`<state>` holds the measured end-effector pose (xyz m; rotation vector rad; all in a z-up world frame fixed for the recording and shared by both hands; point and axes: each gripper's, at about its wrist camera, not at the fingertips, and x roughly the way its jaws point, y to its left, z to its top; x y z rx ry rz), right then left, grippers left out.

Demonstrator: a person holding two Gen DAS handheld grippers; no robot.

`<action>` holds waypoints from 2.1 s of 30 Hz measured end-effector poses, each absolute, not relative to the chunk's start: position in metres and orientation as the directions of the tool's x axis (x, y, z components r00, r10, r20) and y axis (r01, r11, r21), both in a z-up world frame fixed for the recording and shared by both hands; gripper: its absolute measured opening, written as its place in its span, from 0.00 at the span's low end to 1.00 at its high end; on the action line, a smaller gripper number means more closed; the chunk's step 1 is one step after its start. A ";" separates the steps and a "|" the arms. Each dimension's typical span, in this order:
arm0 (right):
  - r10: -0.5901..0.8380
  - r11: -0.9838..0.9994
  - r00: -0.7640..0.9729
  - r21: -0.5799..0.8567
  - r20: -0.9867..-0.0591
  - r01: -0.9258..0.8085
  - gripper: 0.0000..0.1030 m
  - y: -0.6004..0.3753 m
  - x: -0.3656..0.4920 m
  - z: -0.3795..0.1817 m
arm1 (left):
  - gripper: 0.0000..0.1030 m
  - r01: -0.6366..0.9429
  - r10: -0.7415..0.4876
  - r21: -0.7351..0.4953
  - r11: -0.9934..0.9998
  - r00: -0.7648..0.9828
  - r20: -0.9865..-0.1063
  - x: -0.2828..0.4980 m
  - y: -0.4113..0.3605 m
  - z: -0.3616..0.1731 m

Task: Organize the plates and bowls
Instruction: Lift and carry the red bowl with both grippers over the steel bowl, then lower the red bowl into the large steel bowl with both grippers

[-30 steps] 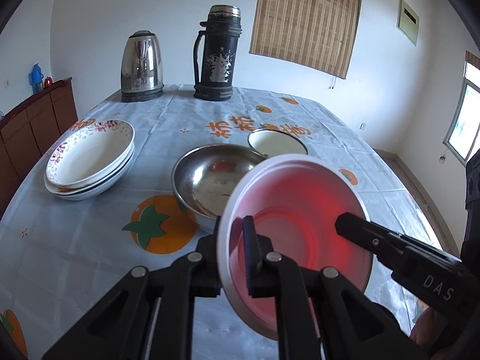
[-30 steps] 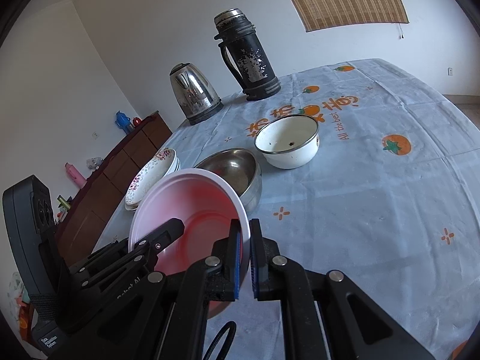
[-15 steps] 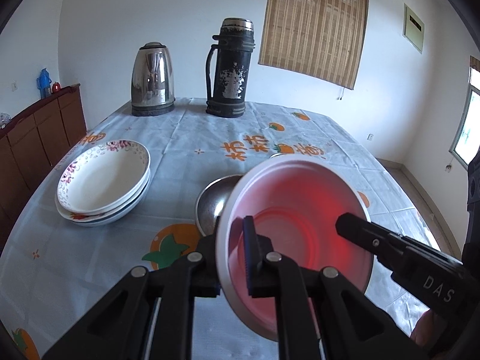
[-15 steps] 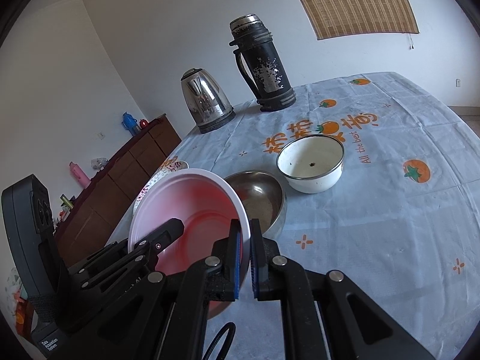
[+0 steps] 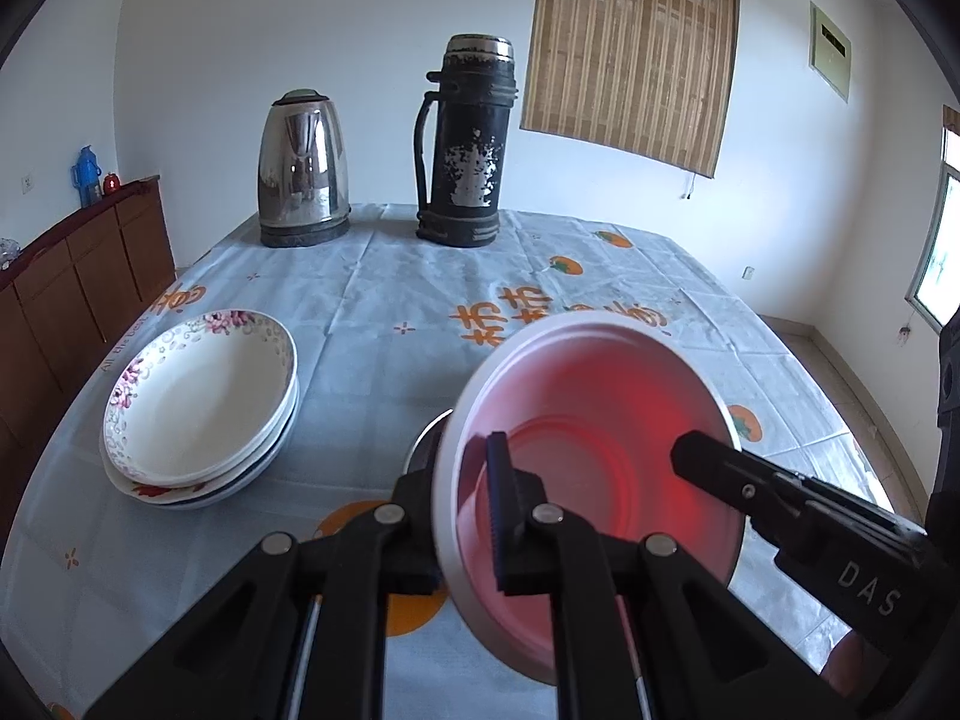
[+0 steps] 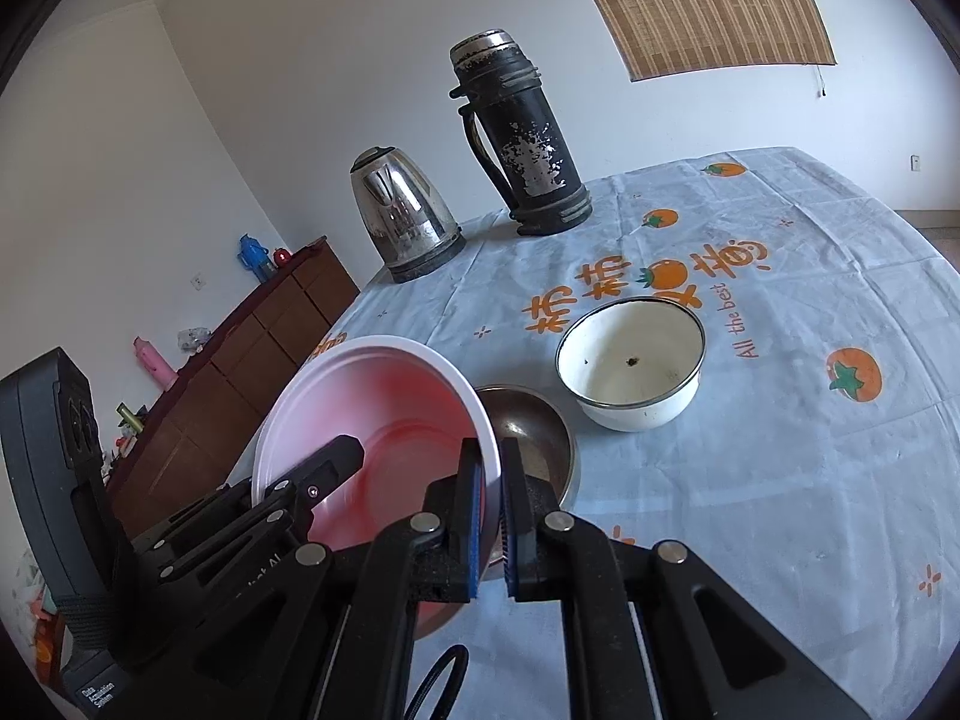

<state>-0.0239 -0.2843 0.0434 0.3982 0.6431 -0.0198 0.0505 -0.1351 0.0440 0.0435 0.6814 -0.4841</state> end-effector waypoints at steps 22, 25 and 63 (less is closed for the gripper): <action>0.109 0.910 0.762 0.373 -0.639 0.183 0.06 -0.296 0.008 0.018 | 0.09 0.440 -0.400 -0.119 0.890 0.628 -0.668 0.083 -0.149 0.017; 0.106 0.910 0.756 0.371 -0.646 0.188 0.07 -0.297 0.010 0.016 | 0.09 0.440 -0.396 -0.114 0.891 0.627 -0.671 0.083 -0.150 0.015; 0.051 0.935 0.765 0.300 -0.641 0.189 0.08 -0.296 0.024 0.003 | 0.11 0.433 -0.380 -0.113 0.894 0.604 -0.701 0.096 -0.157 -0.004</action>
